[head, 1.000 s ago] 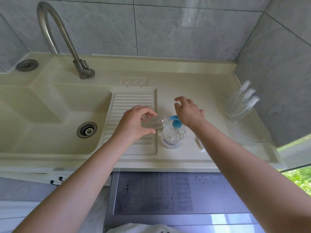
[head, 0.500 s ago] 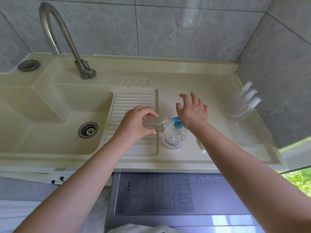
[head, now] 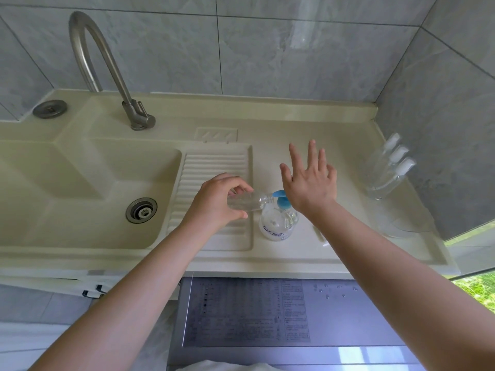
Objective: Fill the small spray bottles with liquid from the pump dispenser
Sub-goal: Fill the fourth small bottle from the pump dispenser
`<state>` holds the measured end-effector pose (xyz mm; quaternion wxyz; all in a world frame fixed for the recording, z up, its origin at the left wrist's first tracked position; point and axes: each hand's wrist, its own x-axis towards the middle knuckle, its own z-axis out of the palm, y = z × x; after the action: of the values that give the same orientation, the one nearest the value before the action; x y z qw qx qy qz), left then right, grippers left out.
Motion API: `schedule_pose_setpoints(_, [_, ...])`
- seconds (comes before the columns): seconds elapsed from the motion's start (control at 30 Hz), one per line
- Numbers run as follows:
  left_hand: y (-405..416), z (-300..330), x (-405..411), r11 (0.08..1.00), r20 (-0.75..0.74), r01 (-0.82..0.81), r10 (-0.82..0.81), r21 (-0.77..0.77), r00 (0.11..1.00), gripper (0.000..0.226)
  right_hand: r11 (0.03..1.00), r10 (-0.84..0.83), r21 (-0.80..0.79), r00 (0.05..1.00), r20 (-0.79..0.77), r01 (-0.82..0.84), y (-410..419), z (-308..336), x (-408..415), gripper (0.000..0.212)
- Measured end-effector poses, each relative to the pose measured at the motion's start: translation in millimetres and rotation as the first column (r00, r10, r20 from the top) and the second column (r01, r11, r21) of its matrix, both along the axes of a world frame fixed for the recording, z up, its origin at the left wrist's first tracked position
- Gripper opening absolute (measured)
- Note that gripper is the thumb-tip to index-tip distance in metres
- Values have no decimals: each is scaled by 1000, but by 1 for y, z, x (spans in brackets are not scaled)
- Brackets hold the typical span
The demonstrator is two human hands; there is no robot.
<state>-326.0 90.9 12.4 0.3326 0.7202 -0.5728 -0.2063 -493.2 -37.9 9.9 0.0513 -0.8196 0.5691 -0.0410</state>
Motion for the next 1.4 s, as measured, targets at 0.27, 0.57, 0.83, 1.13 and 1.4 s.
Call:
schedule_pose_setpoints(0.27, [0, 1, 1, 1000, 0, -17, 17, 1, 1000, 51, 997, -6, -77, 999, -34, 4, -2, 13, 2, 65])
schedule_pose_setpoints(0.57, [-2, 1, 0, 1000, -18, -20, 20, 6, 1000, 51, 1000, 6, -5, 999, 42, -6, -1, -3, 4, 59])
schedule_pose_setpoints(0.83, [-3, 0, -3, 1000, -38, -15, 14, -13, 999, 52, 999, 16, -35, 998, 54, -14, -2, 1, 3, 60])
schedule_pose_setpoints(1.13, [-3, -1, -2, 1000, -10, 5, -5, -23, 1000, 53, 1000, -7, -25, 995, 104, 10, 0, -1, 1, 60])
schedule_pose_setpoints(1.4, [-1, -1, -2, 999, -3, 4, -4, -32, 1000, 53, 1000, -11, 21, 993, 118, 9, 2, -7, 3, 55])
